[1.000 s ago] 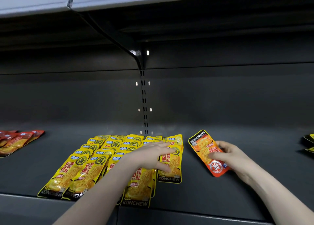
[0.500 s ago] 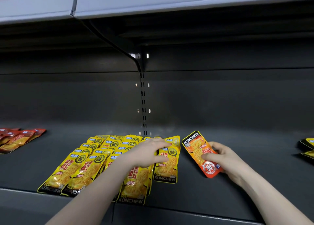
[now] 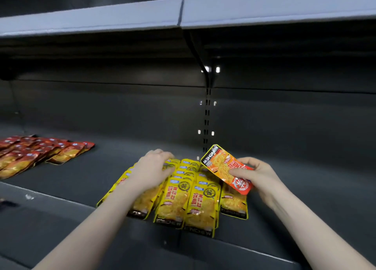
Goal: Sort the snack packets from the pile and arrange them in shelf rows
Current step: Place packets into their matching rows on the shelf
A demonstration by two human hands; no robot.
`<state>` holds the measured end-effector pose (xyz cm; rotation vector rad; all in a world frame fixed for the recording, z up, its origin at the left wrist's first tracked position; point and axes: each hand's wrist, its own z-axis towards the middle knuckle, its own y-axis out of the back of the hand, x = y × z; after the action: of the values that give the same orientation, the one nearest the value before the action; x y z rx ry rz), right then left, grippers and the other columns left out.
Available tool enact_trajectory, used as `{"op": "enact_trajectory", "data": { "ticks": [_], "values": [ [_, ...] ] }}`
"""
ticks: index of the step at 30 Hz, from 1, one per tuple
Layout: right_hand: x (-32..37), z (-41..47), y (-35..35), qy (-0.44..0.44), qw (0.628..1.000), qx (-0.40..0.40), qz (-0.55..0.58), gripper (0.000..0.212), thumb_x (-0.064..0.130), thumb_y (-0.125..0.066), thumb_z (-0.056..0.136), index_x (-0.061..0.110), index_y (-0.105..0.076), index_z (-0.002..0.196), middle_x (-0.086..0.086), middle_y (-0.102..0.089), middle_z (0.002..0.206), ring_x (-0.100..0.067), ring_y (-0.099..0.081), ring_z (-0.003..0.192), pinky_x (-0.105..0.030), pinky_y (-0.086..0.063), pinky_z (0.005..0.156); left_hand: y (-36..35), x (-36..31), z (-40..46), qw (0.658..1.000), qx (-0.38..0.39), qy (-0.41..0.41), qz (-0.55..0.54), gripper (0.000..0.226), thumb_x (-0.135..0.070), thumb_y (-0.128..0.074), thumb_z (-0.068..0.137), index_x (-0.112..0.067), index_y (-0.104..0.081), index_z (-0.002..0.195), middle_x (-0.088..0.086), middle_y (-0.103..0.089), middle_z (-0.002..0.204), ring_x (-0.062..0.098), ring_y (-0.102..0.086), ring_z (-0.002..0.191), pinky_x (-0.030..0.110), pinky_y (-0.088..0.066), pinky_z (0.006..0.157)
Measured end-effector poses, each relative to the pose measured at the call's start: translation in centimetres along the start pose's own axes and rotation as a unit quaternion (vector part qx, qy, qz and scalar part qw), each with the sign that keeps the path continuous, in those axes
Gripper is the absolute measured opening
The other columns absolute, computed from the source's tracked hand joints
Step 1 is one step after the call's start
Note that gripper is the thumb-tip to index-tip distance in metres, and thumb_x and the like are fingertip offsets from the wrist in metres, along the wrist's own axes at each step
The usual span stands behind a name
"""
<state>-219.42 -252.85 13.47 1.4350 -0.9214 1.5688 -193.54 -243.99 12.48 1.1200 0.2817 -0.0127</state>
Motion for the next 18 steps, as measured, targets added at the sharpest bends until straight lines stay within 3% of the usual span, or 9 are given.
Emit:
{"op": "enact_trajectory", "data": {
  "ticks": [5, 12, 18],
  "values": [
    [0.6, 0.9, -10.2, 0.005, 1.000, 0.009, -0.008, 0.022, 0.003, -0.079, 0.068, 0.014, -0.069, 0.085, -0.004, -0.072, 0.072, -0.013, -0.066, 0.057, -0.026, -0.055, 0.059, 3.6, 8.9, -3.4, 0.999, -0.028, 0.025, -0.002, 0.045, -0.045, -0.051, 0.085, -0.023, -0.058, 0.124, 0.000, -0.058, 0.120, 0.022, -0.051, 0.117, 0.036, -0.041, 0.099],
    [0.0, 2.6, -26.9, -0.010, 1.000, 0.003, -0.001, 0.028, 0.007, -0.082, 0.064, 0.015, -0.067, 0.086, -0.003, -0.071, 0.073, -0.016, -0.065, 0.063, -0.032, -0.054, 0.070, 9.2, 25.9, -7.8, 0.997, -0.044, 0.053, 0.039, 0.040, -0.034, -0.055, 0.092, -0.021, -0.053, 0.130, 0.001, -0.052, 0.133, 0.019, -0.043, 0.128, 0.028, -0.033, 0.104],
    [-0.6, 4.1, -36.9, -0.024, 0.999, 0.024, -0.003, 0.029, 0.004, -0.081, 0.065, 0.014, -0.066, 0.087, -0.002, -0.071, 0.073, -0.014, -0.066, 0.065, -0.026, -0.055, 0.067, 12.7, 35.6, -9.1, 0.995, -0.053, 0.078, 0.032, 0.038, -0.032, -0.058, 0.090, -0.020, -0.058, 0.126, 0.004, -0.056, 0.127, 0.024, -0.046, 0.121, 0.033, -0.037, 0.102]
  ]
}}
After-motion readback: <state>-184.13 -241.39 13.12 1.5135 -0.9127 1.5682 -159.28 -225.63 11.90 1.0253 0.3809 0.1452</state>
